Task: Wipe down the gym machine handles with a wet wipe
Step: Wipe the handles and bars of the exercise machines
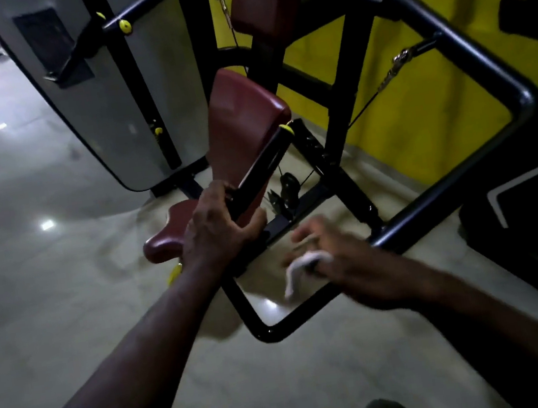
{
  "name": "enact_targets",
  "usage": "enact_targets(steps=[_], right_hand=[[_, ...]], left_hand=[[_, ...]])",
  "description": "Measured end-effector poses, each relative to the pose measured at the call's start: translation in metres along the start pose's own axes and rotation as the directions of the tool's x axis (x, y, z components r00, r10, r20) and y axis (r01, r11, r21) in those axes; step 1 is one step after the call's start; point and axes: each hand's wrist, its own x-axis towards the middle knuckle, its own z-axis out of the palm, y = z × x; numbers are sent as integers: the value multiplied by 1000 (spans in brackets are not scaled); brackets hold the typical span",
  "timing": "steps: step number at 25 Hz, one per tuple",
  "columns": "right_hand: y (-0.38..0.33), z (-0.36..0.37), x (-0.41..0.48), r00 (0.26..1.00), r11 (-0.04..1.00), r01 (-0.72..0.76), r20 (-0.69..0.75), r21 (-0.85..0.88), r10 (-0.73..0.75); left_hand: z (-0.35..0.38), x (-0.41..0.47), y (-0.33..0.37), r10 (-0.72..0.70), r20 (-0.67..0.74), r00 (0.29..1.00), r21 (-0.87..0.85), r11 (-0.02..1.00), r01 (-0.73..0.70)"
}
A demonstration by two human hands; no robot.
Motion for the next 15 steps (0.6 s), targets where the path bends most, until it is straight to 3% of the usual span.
enact_targets(steps=[1,3,5,6,7,8,9,10,12,15], right_hand=[[-2,-26,10,985,989,-7,-171,150,33],[-8,-75,33,826,966,52,-554,254,101],[-9,-120,70,564,990,109,-826,95,17],[-8,-135,91,510,991,125,-855,-37,-96],[-4,-141,111,557,980,137,-807,-146,-198],[1,-139,126,696,963,158,-667,-218,-266],[7,-134,137,826,933,195,-462,-304,-323],[17,-128,144,875,870,248,-287,-426,-390],[36,-133,160,852,683,384,-46,-621,-521],[24,-155,179,876,578,451,215,-680,-431]], left_hand=[[0,10,7,34,-5,999,-75,997,-35],[2,34,31,75,-23,997,-173,982,-78],[11,64,58,91,-22,996,-189,978,-93],[17,74,65,85,-20,996,-168,982,-87],[23,80,66,75,-17,997,-117,990,-77],[28,83,65,63,-13,998,-41,997,-64],[32,82,64,46,-10,999,38,998,-46],[35,81,63,35,-22,999,103,994,-33],[38,78,64,41,-72,997,184,983,-27],[38,83,65,41,-79,996,177,984,-27]])
